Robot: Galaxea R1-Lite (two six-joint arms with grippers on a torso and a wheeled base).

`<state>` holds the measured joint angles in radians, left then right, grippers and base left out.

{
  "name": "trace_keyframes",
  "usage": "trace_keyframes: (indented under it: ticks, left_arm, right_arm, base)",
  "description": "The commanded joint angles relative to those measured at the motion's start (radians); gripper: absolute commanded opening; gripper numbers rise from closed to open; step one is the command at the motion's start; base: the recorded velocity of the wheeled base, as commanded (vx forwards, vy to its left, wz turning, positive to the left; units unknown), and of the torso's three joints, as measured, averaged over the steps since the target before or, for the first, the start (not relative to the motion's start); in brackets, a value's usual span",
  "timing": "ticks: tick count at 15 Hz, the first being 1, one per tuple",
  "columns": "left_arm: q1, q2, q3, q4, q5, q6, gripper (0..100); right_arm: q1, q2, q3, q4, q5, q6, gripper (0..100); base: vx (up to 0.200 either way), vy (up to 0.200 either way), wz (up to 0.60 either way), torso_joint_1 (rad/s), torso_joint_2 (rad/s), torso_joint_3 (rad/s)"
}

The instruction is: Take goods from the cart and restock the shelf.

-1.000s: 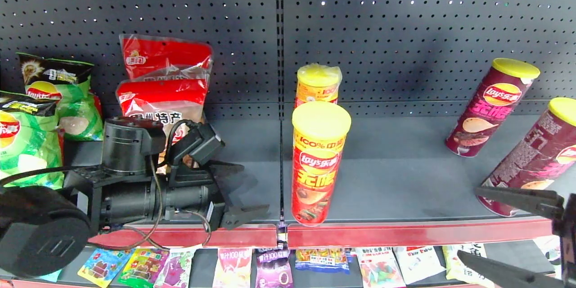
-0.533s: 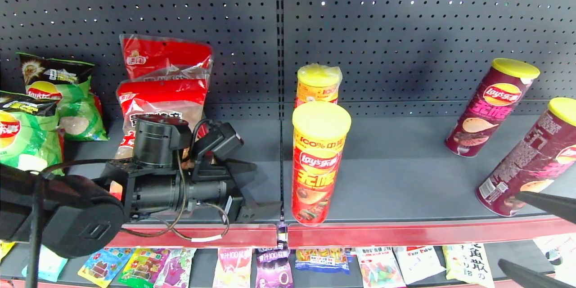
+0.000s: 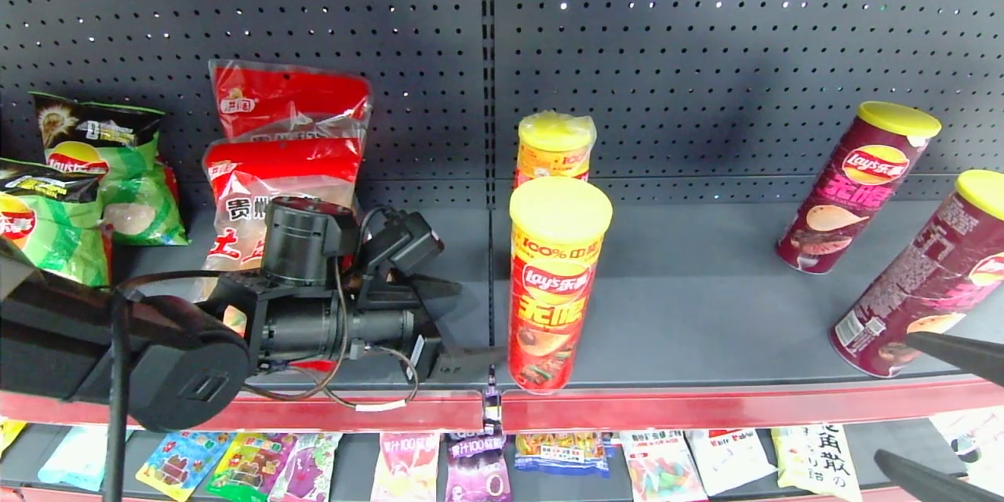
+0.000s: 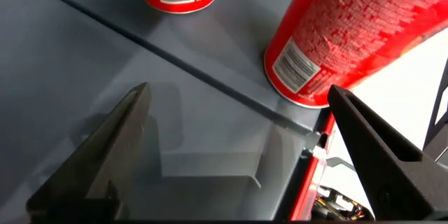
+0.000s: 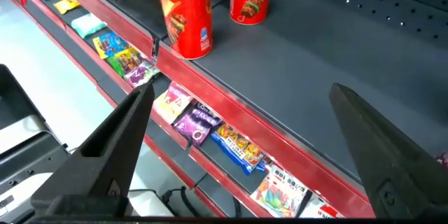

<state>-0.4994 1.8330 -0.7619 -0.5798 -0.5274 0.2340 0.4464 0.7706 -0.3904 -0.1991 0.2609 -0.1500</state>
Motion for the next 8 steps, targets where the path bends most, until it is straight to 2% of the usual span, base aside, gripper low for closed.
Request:
trace_keyframes:
  ticks: [1,8]
  left_arm:
    - [-0.010,0.011,-0.005,0.000,0.000,-0.001,100]
    - [-0.011,0.019,-0.014,0.000,0.000,-0.001,100]
  right_arm:
    - [0.000,0.006,0.004,0.000,0.000,0.000,100]
    - [0.002,0.009,0.001,-0.002,0.000,0.000,100]
  base:
    - [0.000,0.000,0.00,0.000,0.00,0.000]
    - [0.000,0.000,0.00,0.000,0.00,0.000]
